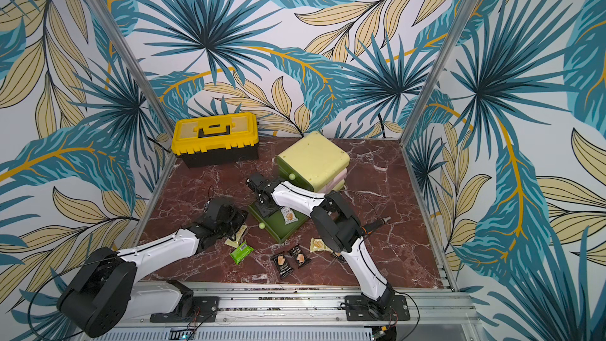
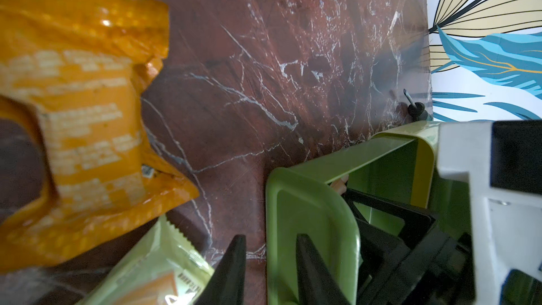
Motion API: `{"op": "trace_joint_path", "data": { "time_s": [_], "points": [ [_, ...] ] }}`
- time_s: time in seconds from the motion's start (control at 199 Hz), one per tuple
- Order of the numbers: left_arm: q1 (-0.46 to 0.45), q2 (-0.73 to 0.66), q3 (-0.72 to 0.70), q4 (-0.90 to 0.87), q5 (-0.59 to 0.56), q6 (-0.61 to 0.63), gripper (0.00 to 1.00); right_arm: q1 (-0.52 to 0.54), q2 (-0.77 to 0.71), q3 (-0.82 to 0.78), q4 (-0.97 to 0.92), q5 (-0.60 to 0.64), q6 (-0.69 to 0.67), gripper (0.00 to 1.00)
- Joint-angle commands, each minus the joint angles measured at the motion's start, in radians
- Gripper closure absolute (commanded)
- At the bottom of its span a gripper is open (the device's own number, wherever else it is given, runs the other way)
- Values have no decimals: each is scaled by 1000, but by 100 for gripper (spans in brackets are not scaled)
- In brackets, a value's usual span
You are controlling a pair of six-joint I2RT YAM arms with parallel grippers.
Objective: Take the cookies out of the drawer
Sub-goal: Pick up the cookie from the drawer.
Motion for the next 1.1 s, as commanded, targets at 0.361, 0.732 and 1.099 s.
{"op": "trace_joint_path", "data": {
  "time_s": [0.361, 0.732, 1.099],
  "points": [
    [-4, -80, -39, -45, -67, -11, 67, 0, 4, 6, -22, 44, -16, 56],
    [31, -165, -70, -105, -105, -40, 67, 0, -100, -3, -23, 62, -29, 59],
    [98, -245, -77, -175, -133, -13, 67, 2, -215, -59, -18, 66, -30, 59]
  ]
}}
